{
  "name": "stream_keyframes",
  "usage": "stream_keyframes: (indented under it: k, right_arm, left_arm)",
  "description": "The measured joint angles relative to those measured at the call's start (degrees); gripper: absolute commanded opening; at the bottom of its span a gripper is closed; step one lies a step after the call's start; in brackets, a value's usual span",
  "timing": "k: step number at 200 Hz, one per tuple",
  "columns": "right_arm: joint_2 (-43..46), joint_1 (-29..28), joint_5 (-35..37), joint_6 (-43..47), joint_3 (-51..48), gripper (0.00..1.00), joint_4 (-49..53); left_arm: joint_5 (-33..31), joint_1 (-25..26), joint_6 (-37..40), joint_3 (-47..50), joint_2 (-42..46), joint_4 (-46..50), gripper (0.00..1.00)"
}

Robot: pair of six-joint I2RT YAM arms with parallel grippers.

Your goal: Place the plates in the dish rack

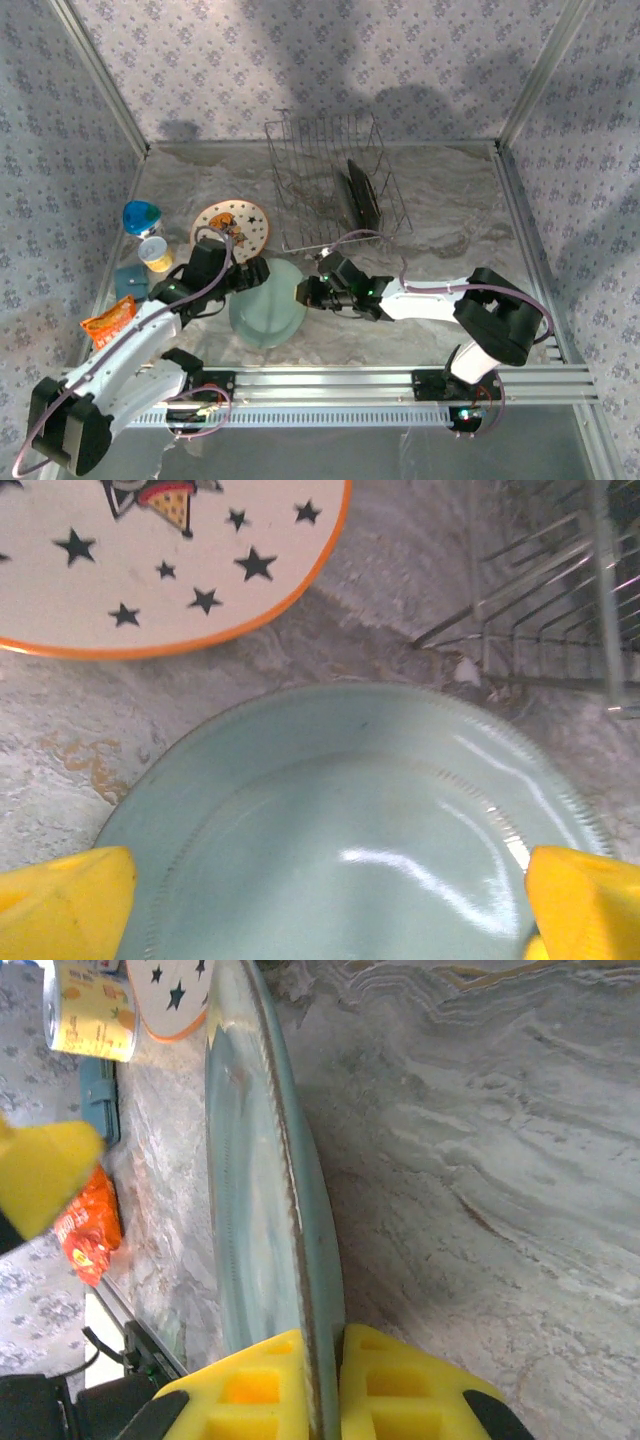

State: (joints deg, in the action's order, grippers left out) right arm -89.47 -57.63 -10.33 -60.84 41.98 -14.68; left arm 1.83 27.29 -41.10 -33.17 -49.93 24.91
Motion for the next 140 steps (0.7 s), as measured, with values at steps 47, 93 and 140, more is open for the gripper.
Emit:
stream_keyframes:
  k: [47,93,140]
  right_arm:
    - [0.2,-1.5,0.0,3.1,4.0,0.0,6.1]
    - [1.3,-1.5,0.0,6.3,8.3,0.0,11.9]
    - [1.9,-0.7,0.0,8.4,12.9,0.0,15.1]
  left_arm:
    - [-1.9,-1.9,2.5,-6.3,4.6,6.1,0.99]
    - [-2.8,-4.5,4.9,-10.6,6.0,9.5,0.99]
    - [-2.8,-6.7,7.7,-14.2,4.5,12.0,0.99]
